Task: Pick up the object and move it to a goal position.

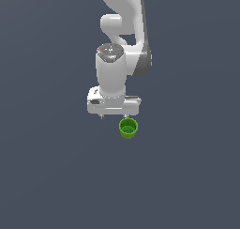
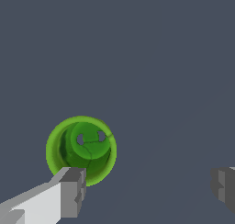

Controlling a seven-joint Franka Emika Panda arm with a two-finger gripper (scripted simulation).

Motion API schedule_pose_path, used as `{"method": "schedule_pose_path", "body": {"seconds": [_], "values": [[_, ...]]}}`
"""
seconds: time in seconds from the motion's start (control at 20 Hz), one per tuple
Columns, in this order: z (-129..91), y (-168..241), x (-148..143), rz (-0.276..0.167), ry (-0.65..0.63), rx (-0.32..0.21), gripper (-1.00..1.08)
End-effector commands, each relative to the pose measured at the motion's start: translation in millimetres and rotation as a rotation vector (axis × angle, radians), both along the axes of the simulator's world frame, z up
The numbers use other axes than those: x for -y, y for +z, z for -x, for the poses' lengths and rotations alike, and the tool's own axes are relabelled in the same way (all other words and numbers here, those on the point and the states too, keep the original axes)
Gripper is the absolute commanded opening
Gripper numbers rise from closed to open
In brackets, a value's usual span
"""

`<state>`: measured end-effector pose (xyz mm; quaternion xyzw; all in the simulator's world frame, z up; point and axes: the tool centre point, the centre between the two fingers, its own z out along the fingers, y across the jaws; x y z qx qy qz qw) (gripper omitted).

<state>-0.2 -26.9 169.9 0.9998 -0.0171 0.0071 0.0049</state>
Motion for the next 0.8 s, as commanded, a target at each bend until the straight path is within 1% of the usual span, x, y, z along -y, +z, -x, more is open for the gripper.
{"method": "schedule_pose_path", "body": {"seconds": [0.0, 0.4, 0.75], "values": [[0.0, 0.0, 0.0, 0.000, 0.000, 0.000, 0.28], [4.1, -4.5, -4.3, 0.004, 0.035, -0.014, 0.28], [5.1, -6.4, -6.5, 0.000, 0.000, -0.012, 0.28]]}}
